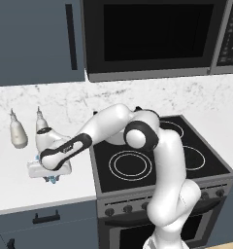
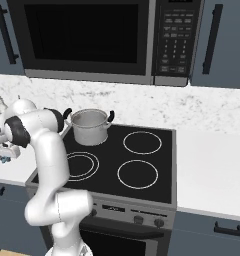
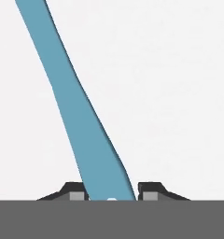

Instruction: Put the sweet potato and corn in the pot. Retrieve the spatula and lightly stir the vegetables in the pot.

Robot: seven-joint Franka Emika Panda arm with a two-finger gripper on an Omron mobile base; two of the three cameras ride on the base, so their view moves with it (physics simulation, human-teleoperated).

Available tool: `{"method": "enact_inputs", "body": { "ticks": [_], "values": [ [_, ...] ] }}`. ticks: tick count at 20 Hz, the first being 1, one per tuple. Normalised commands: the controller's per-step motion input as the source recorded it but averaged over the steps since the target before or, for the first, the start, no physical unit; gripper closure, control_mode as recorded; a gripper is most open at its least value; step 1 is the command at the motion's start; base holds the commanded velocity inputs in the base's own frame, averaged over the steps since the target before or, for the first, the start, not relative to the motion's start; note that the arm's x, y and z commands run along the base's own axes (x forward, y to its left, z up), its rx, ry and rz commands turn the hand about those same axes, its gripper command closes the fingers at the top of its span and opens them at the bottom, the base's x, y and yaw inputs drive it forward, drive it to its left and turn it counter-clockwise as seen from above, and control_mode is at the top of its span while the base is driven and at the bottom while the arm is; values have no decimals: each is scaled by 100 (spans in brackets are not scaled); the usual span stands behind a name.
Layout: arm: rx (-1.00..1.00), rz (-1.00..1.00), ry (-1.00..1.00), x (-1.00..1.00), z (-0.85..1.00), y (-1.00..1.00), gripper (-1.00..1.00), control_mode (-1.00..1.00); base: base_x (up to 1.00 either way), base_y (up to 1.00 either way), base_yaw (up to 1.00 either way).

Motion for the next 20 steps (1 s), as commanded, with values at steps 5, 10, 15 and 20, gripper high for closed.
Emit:
{"method": "enact_inputs", "body": {
  "ticks": [5,10,15,20],
  "values": [
    [1,0,-5,-7,10,-3,100,-100,0,0,0],
    [10,-2,-15,-16,62,-28,100,-100,0,0,0],
    [12,0,0,-10,41,-44,100,-100,0,0,0],
    [5,3,0,-6,7,-38,100,-100,0,0,0]
  ]
}}
